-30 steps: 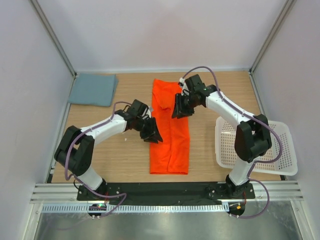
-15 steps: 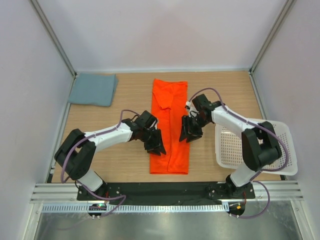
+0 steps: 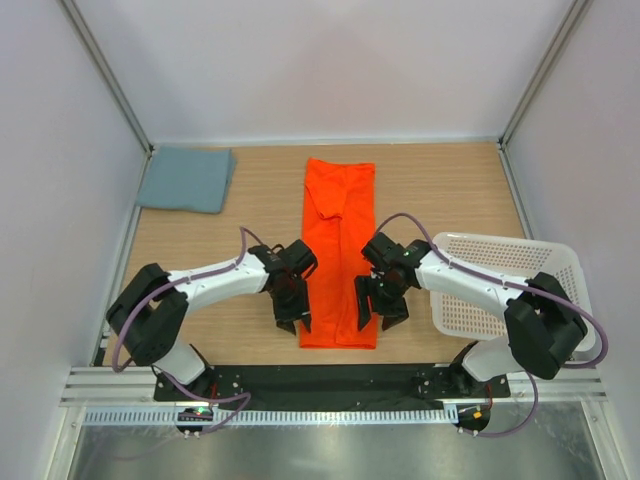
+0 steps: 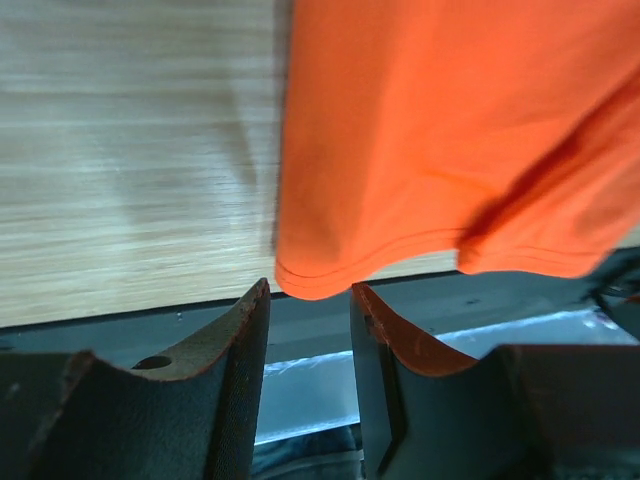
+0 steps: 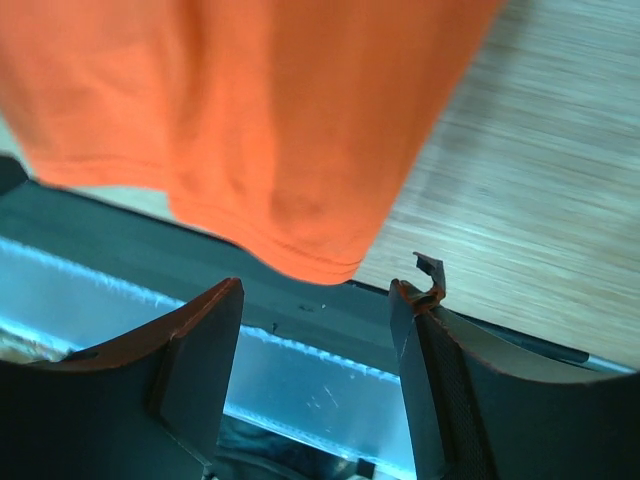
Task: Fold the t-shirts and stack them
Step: Fold the tshirt
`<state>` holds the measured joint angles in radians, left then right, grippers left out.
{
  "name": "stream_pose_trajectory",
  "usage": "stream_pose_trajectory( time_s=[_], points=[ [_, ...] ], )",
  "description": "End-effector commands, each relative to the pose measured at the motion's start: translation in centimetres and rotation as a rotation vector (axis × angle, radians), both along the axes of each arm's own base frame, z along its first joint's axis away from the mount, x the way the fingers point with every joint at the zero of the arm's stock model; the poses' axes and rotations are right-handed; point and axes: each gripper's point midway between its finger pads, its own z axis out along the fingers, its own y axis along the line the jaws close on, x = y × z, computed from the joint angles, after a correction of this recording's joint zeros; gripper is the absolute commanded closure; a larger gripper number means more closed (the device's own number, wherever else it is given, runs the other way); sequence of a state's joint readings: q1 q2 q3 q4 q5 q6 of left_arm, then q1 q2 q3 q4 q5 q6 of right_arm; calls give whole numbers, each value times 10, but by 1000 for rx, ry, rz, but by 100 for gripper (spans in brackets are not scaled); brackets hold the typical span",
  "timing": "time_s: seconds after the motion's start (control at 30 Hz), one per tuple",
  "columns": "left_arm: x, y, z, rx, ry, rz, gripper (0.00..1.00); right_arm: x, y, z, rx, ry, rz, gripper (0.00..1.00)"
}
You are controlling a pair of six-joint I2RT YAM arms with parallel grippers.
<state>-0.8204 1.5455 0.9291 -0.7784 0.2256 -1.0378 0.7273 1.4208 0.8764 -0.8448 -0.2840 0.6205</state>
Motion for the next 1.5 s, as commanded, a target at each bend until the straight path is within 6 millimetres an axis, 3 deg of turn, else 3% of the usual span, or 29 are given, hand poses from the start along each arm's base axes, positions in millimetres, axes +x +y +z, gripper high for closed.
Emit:
stream_pose_trajectory(
  time_s=[0.0, 0.33, 0.73, 0.87, 0.97, 1.0, 1.07, 1.17, 1.33, 1.47],
  points=[
    [-7, 9, -8, 105, 20, 30, 60, 6, -13, -12, -96, -31, -134, 33],
    [-10, 10, -20, 99, 30, 32, 62, -1, 3, -22, -42, 4, -154, 33],
    [-17, -2, -27, 5, 51, 24, 61, -14, 4, -36, -37, 46, -154, 38],
    [-21, 1, -32, 4, 57, 30, 65, -22, 0, -45, -32, 68, -161, 51],
    [-22, 5, -33, 7, 49, 36, 78, -26, -6, -45, -33, 57, -164, 71],
    [-24, 10, -35, 16, 53, 42, 86, -26, -7, -44, -34, 49, -165, 83],
    [-24, 10, -33, 0, 40, 49, 97, -26, -8, -43, -20, 31, -163, 90],
    [-24, 7, -32, -29, 36, 49, 100, -26, -4, -43, 19, 18, -159, 96],
    [-23, 1, -28, -67, 26, 39, 100, -26, -1, -43, 40, 17, -151, 96],
    [-22, -2, -23, -93, 20, 32, 92, -22, 2, -40, 63, 3, -155, 96]
  ],
)
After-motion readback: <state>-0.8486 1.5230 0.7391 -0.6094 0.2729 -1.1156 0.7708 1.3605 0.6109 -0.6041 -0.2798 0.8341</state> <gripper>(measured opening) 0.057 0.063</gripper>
